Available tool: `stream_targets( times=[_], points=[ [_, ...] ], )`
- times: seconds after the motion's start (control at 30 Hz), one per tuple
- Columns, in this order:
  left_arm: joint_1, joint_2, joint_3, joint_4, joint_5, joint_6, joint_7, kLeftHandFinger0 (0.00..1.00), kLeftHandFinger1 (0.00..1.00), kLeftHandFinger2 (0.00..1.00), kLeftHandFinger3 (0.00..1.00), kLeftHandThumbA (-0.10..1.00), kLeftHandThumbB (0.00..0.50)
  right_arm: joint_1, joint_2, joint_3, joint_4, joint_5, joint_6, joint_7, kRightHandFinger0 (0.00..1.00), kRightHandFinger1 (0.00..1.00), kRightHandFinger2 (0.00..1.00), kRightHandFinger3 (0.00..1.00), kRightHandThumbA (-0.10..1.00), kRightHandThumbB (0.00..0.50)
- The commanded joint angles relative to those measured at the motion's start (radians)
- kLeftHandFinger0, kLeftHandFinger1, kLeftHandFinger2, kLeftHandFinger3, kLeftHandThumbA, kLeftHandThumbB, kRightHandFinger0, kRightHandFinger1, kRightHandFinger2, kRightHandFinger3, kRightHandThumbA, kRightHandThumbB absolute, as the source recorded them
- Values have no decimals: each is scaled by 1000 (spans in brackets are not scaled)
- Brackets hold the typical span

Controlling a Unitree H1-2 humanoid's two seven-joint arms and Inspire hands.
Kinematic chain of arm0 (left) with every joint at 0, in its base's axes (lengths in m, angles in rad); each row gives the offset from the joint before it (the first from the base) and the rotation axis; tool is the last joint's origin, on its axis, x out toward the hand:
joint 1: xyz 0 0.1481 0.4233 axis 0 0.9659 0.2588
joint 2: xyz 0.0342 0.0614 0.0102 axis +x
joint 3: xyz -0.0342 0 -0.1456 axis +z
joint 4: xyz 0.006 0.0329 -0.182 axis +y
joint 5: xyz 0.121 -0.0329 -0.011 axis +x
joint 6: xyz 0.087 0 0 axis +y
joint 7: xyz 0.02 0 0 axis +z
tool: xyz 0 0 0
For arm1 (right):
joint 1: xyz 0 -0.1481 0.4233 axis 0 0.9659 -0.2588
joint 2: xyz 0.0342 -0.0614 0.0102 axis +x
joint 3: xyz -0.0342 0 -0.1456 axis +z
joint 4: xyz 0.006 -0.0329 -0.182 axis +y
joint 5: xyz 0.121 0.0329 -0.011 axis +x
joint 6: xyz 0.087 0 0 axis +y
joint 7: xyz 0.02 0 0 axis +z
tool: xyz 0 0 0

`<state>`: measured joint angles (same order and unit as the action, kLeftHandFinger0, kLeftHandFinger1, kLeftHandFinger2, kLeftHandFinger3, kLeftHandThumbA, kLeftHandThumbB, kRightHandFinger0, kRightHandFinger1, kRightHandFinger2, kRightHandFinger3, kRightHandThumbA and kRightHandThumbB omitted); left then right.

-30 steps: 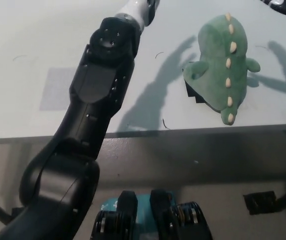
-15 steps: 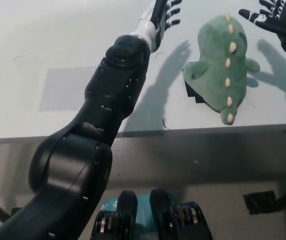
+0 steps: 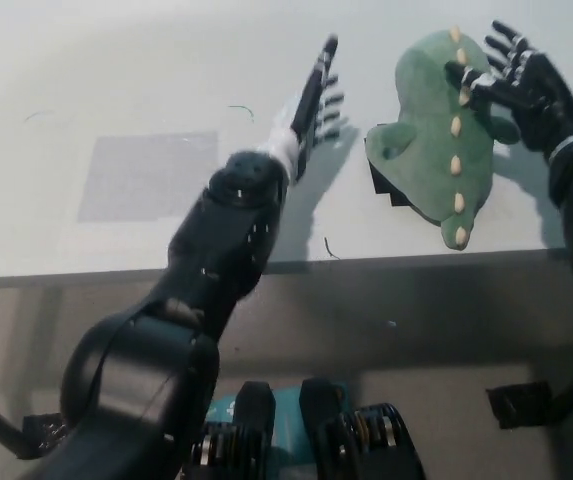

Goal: Use both hands to pick up a dinasour on the right side and move it to the left side

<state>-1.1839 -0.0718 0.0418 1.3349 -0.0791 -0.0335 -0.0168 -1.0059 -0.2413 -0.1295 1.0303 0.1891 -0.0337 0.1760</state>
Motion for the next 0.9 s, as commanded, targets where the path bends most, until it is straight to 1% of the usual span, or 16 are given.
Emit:
stream_targets(
  times=[0.0,0.07,0.1,0.17,0.2,0.27,0.3,0.37,0.53,0.57,0.6,0.7,0.73,0.77,0.8,0.87],
  points=[
    [-13,-28,-17,3,17,-55,-16,1000,1000,1000,1000,1000,248,-33,22,-19,25,1,-113,-40,1000,1000,1000,1000,1000,165],
    [6,-39,-23,10,23,-66,-13,1000,1000,1000,1000,1000,247,-19,31,-18,32,-4,-129,-45,1000,1000,1000,1000,1000,155],
    [20,-48,-27,15,28,-69,-12,1000,1000,1000,1000,1000,232,-8,38,-18,44,-6,-146,-49,1000,1000,1000,1000,1000,140],
    [31,-52,-36,15,35,-67,-15,1000,1000,1000,1000,1000,213,-3,53,-33,52,13,-150,-51,1000,1000,1000,1000,1000,150],
    [37,-56,-42,17,37,-67,-19,1000,1000,1000,1000,1000,207,3,58,-42,56,25,-150,-47,1000,1000,1000,1000,1000,136],
    [46,-61,-47,18,37,-76,-22,1000,1000,1000,1000,1000,208,13,64,-53,52,31,-147,-47,1000,1000,1000,1000,1000,145],
    [51,-67,-44,20,32,-75,-20,1000,1000,1000,1000,1000,198,24,70,-63,44,38,-143,-51,1000,1000,1000,1000,1000,139],
    [55,-77,-33,24,19,-71,-18,1000,1000,1000,1000,1000,218,39,79,-70,30,36,-143,-51,1000,1000,1000,1000,1000,158],
    [39,-118,-4,24,-4,-43,9,1000,1000,1000,1000,1000,220,51,100,-86,18,30,-153,-68,1000,1000,1000,1000,1000,155],
    [30,-137,8,25,-13,-35,24,1000,1000,1000,1000,1000,229,61,106,-89,9,33,-160,-67,1000,1000,1000,1000,1000,137],
    [24,-156,20,24,-22,-33,33,1000,1000,1000,1000,1000,239,72,110,-88,-2,30,-166,-66,1000,1000,1000,1000,1000,159],
    [2,-193,30,25,-16,-29,56,1000,1000,1000,1000,1000,272,106,125,-63,-58,-16,-182,-114,1000,1000,1000,1000,1000,127],
    [-1,-196,27,27,-10,-28,60,1000,1000,1000,1000,1000,271,111,126,-61,-64,-21,-182,-123,1000,1000,1000,1000,1000,129],
    [-10,-206,20,28,-1,-32,67,1000,1000,1000,1000,1000,255,119,126,-44,-74,-44,-186,-134,1000,1000,1000,1000,1000,137],
    [-20,-212,6,25,10,-34,56,1000,1000,1000,1000,1000,216,131,133,-35,-103,-57,-192,-145,1000,1000,1000,1000,1000,104],
    [-33,-217,-2,22,15,-33,58,1000,1000,1000,1000,1000,164,140,148,-28,-131,-57,-198,-155,1000,1000,1000,1000,1000,77]
  ],
)
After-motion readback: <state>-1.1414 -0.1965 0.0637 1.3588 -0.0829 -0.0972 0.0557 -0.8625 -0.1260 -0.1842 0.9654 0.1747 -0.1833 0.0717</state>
